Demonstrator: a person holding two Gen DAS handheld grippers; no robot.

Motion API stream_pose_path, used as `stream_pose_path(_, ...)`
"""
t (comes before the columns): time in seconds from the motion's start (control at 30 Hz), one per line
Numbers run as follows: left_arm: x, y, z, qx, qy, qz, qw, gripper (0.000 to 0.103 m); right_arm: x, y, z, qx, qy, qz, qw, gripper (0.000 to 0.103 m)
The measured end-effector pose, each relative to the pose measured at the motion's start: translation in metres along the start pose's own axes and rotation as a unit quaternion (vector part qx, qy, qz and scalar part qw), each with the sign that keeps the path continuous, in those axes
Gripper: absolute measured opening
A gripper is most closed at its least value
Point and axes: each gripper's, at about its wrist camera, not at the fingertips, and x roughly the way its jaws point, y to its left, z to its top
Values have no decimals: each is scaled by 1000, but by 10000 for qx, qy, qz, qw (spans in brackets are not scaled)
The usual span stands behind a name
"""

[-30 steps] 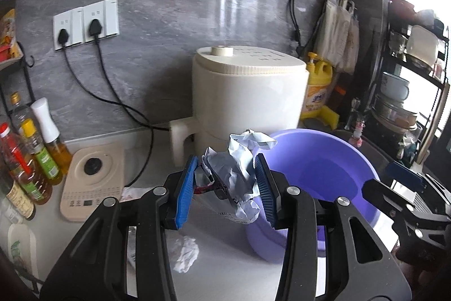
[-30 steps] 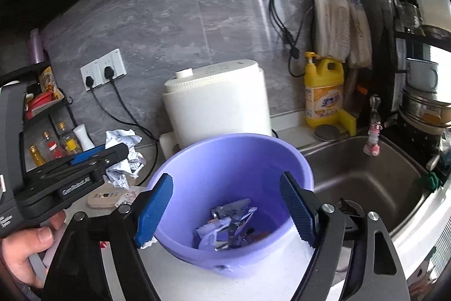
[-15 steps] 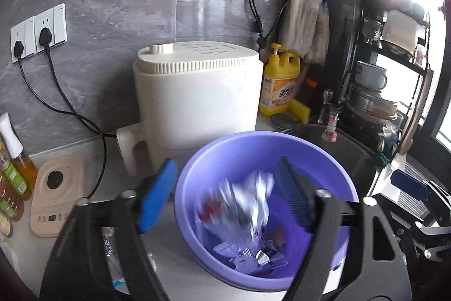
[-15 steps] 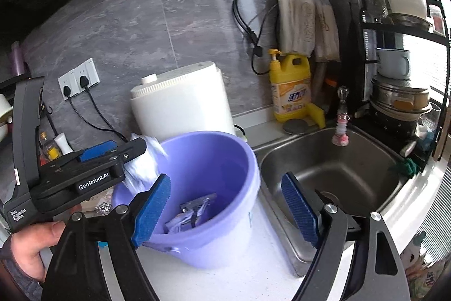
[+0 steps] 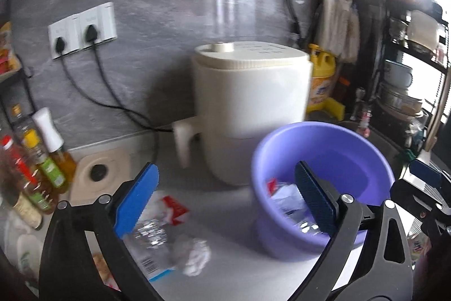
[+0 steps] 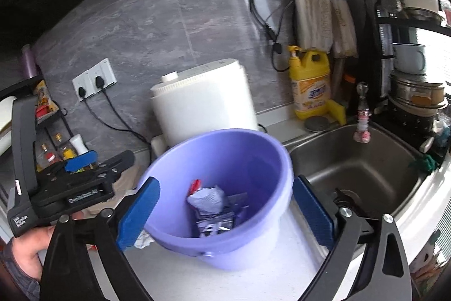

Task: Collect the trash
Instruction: 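Move both tools back from the bucket to the counter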

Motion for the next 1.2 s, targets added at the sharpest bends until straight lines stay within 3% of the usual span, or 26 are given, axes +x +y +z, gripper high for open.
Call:
stream_pose_path(0.4,-34,59,-21,-364,30,619,9974,97,10,43,-15,-233,227,315,9990,95)
stream_pose_path(1.2,-81,147,-92,-1174,264,1322,9839,97,16,122,-53,-984,604,897,9893,95)
